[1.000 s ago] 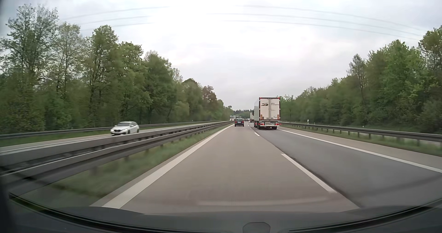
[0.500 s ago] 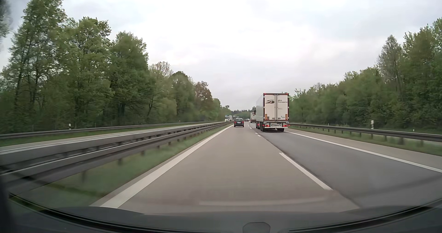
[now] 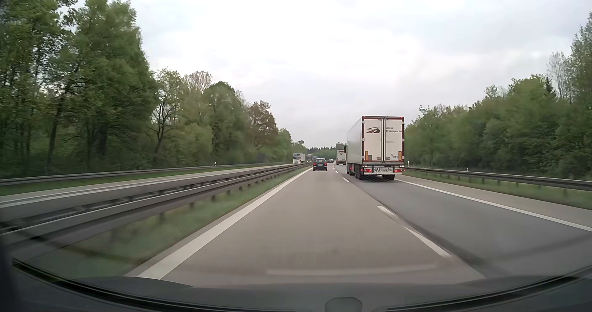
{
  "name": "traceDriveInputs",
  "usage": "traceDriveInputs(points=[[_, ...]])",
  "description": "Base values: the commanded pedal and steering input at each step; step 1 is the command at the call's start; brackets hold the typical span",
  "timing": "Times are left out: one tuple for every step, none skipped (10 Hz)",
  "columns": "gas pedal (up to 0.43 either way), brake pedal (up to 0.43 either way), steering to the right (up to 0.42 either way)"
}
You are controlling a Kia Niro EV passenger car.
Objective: Follow the waypoints while adhering to traffic rules and regulations
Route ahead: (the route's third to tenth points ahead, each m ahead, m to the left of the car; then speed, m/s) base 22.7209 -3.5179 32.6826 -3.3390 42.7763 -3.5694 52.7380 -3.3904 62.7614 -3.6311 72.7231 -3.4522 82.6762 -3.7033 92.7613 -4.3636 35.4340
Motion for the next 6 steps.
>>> traceDriveInputs(points=[[0.000, 0.171, 0.005], [0.000, 0.171, 0.005], [0.000, 0.171, 0.005], [0.000, 0.165, 0.005], [0.000, 0.146, 0.005], [0.000, 0.061, 0.005]])
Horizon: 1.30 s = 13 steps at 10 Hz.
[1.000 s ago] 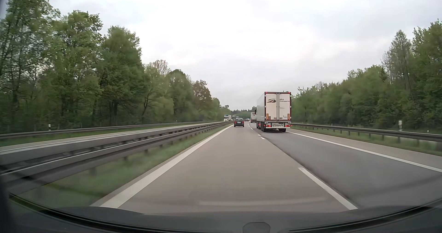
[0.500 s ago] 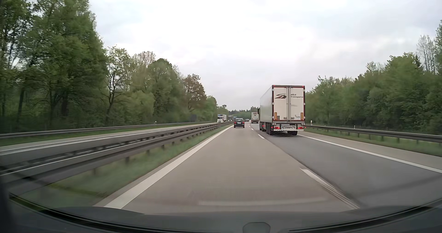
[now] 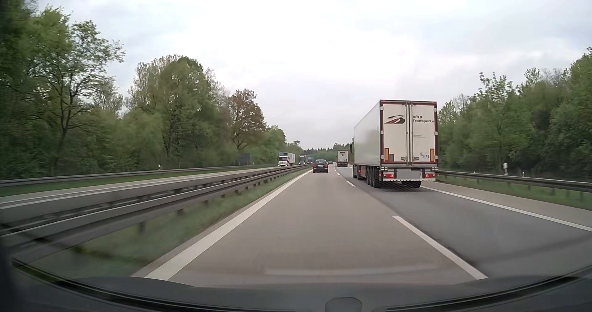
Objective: Follow the waypoints while adhering to traffic rules and regulations
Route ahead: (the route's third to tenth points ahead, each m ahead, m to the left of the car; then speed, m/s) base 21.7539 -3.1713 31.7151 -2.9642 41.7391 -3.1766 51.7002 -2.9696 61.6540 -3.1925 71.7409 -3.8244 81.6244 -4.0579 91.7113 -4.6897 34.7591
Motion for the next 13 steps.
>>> traceDriveInputs(points=[[0.000, 0.000, 0.006], [0.000, 0.000, 0.007], [0.000, 0.000, 0.007], [0.000, 0.000, 0.007], [0.000, 0.000, 0.006], [0.000, 0.000, 0.006], [0.000, 0.000, 0.006], [0.000, 0.000, 0.006], [0.000, 0.000, 0.006], [0.000, 0.000, 0.006], [0.000, 0.000, 0.006], [0.000, 0.000, 0.006], [0.000, 0.000, 0.005]])
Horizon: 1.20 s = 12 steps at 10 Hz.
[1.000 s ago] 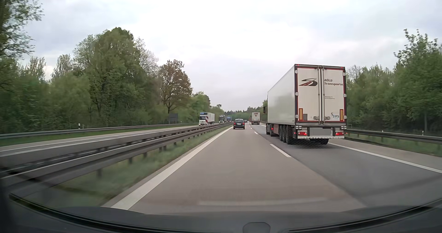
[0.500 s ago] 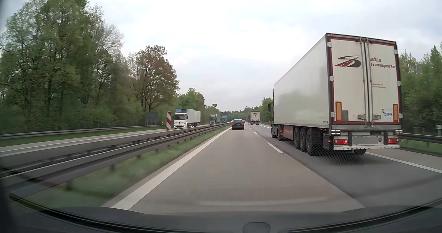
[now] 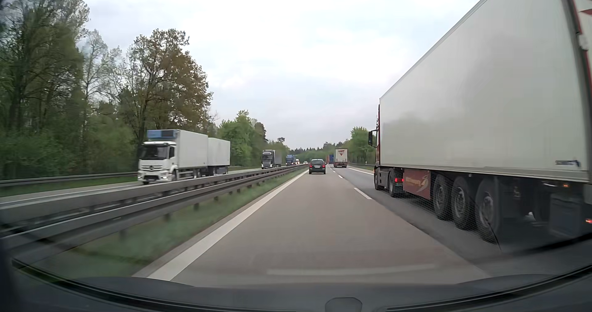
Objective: Follow the waypoints while adhering to traffic rules and regulations
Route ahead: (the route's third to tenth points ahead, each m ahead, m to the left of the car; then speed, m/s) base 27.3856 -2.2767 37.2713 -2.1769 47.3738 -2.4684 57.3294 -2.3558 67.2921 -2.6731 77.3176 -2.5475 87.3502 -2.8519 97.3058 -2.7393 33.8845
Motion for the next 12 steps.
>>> traceDriveInputs(points=[[0.000, 0.000, 0.005], [0.000, 0.000, 0.005], [0.000, 0.000, 0.005], [0.000, 0.000, 0.005], [0.000, 0.000, 0.005], [0.000, 0.000, 0.005], [0.000, 0.000, 0.004], [0.000, 0.000, 0.003], [0.000, 0.000, 0.003], [0.000, 0.000, 0.003], [0.000, 0.000, 0.003], [0.000, 0.000, 0.003]])
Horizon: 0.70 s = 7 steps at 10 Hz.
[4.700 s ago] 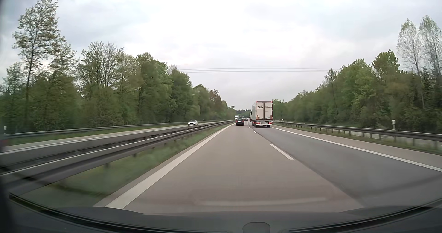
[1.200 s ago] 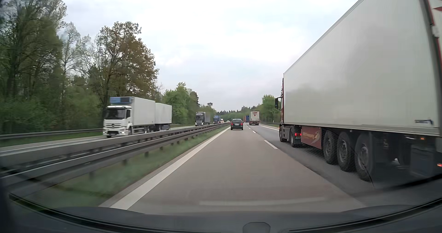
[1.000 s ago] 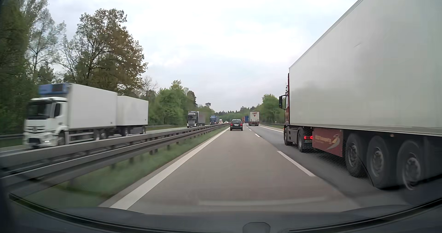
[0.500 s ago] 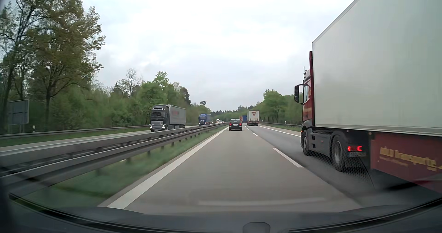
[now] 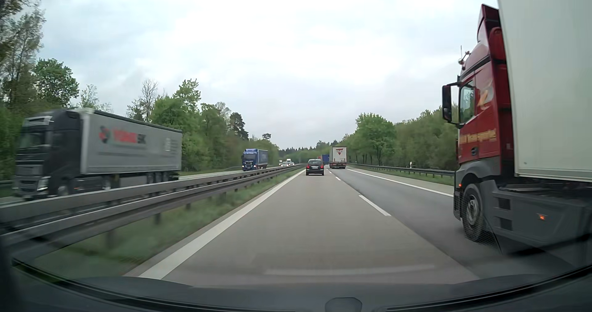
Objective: Follow the waypoints while adhering to traffic rules and regulations
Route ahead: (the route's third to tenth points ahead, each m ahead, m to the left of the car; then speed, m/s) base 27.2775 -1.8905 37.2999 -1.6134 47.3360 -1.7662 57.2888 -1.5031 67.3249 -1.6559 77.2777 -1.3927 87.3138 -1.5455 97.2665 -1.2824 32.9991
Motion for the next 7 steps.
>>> traceDriveInputs(points=[[0.000, 0.000, 0.003], [0.000, 0.000, 0.003], [0.000, 0.000, 0.003], [0.000, 0.000, 0.003], [0.000, 0.000, 0.002], [0.000, 0.000, 0.002], [0.000, 0.000, 0.003]])
